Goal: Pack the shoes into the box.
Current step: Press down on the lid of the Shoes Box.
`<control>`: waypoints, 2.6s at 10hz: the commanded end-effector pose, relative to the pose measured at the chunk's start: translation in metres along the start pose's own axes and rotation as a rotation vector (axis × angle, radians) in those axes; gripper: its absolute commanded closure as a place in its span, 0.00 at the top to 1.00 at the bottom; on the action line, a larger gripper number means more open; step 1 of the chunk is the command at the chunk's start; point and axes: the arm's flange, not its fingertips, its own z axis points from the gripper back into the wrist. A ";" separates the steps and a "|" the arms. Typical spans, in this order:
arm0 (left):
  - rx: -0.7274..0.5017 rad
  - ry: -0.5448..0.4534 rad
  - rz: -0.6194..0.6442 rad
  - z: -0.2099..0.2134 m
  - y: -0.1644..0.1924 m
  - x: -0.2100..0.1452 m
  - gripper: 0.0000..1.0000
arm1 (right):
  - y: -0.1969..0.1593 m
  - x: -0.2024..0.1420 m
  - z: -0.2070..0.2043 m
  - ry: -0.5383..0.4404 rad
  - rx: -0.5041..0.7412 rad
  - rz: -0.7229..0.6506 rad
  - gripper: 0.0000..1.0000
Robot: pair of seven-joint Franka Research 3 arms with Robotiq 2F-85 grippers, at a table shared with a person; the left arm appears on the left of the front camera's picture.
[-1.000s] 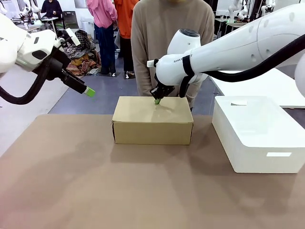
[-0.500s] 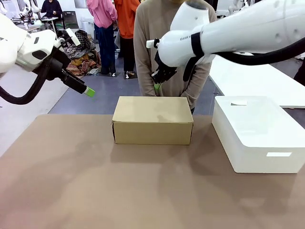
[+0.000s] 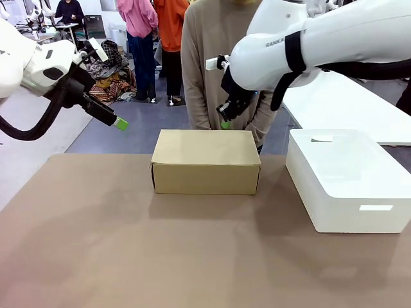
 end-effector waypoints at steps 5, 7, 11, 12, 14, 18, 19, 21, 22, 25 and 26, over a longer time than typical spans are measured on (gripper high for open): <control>0.000 0.008 0.001 0.003 0.001 0.000 1.00 | 0.006 -0.114 0.082 0.075 0.033 0.152 0.59; 0.000 0.008 0.001 0.003 0.001 0.000 1.00 | 0.010 -0.143 0.097 0.108 0.028 0.166 0.99; 0.000 0.008 0.001 0.003 0.001 0.000 1.00 | 0.019 -0.180 0.107 0.135 0.141 0.173 1.00; 0.000 0.008 0.001 0.003 0.001 0.000 1.00 | 0.022 -0.189 0.107 0.132 0.149 0.161 1.00; 0.000 0.008 0.001 0.003 0.001 0.000 1.00 | 0.025 -0.200 0.104 0.141 0.155 0.146 1.00; 0.000 0.008 0.001 0.003 0.001 0.000 1.00 | 0.027 -0.199 0.104 0.156 0.118 0.131 1.00; 0.000 0.008 0.001 0.003 0.001 0.000 1.00 | 0.027 -0.199 0.104 0.156 0.118 0.131 1.00; 0.000 0.008 0.001 0.003 0.001 0.000 1.00 | 0.027 -0.199 0.104 0.156 0.118 0.131 1.00; 0.000 0.008 0.001 0.003 0.001 0.000 1.00 | 0.027 -0.199 0.104 0.156 0.118 0.131 1.00; 0.000 0.008 0.001 0.003 0.001 0.000 1.00 | 0.027 -0.199 0.104 0.156 0.118 0.131 1.00; 0.000 0.008 0.001 0.003 0.001 0.000 1.00 | 0.027 -0.199 0.104 0.156 0.118 0.131 1.00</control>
